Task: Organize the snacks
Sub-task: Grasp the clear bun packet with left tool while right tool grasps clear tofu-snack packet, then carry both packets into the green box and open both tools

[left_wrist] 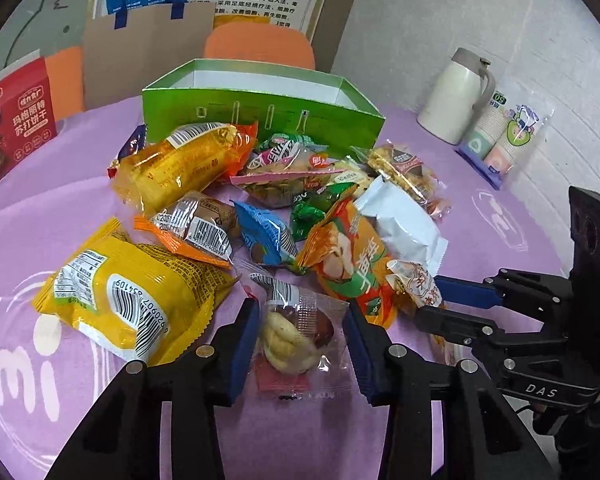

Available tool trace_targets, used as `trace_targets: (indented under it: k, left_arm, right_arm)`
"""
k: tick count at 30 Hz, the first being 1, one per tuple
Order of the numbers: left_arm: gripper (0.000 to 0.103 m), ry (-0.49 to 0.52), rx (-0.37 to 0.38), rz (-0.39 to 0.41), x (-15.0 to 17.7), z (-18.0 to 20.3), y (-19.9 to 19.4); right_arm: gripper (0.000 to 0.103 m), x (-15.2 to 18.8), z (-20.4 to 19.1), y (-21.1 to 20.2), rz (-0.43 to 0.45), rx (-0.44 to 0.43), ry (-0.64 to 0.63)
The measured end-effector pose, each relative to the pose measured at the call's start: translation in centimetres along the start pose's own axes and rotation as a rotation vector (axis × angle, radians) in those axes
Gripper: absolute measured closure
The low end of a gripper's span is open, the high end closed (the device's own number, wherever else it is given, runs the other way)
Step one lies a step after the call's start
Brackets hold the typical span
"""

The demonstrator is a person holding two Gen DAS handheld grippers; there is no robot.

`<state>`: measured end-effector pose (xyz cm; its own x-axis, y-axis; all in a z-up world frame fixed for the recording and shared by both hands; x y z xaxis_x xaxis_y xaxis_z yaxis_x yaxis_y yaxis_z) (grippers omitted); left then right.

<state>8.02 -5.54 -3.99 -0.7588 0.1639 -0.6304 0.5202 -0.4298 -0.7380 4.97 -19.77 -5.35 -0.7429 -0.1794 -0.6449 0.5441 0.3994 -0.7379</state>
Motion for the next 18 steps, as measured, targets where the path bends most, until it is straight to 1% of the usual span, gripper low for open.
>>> trace_targets:
  k: [3,6,8,10,14,16,18]
  left_arm:
    - [0.060,0.033,0.034,0.047,-0.9,0.8,-2.6]
    - [0.060,0.056,0.046,0.106,-3.2,1.0,-5.0]
    - [0.060,0.056,0.052,0.152,-5.6,0.8,-6.3]
    - [0.060,0.044,0.036,0.196,-8.0,0.5,-6.8]
    - [0.060,-0.029,0.025,0.220,-13.0,-1.0,-5.5]
    - [0.060,-0.062,-0.015,0.222,-15.4,-1.9,-4.1]
    - [0.060,-0.082,-0.037,0.213,-17.3,-2.6,-2.4]
  right_arm:
    - [0.068,-0.7,0.1,-1.4,0.029,-0.036,0.019]
    - [0.068,-2.4,0.1,-3.1,0.076,-0.077,0.027]
    - [0.068,-4.0,0.2,-3.9,0.116,-0.075,0.020]
    - [0.068,-6.1,0.5,-4.6,0.166,-0.048,0.005]
    - [0.068,-10.7,2.3,-4.0,0.234,-0.002,0.010]
    - [0.067,-12.9,3.5,-3.1,0.253,0.028,0.020]
    - [0.067,-15.0,4.8,-1.7,0.262,0.061,0.034]
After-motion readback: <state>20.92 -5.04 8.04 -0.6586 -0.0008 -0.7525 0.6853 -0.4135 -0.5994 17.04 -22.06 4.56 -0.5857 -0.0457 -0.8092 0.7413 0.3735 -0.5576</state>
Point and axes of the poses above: each gripper's, at about its wrist camera, not at the fingertips, and y roughly the way its jaws point, z to its right, x to its underside, the point moved 3 cm from there along y, roughly the way its jaws point
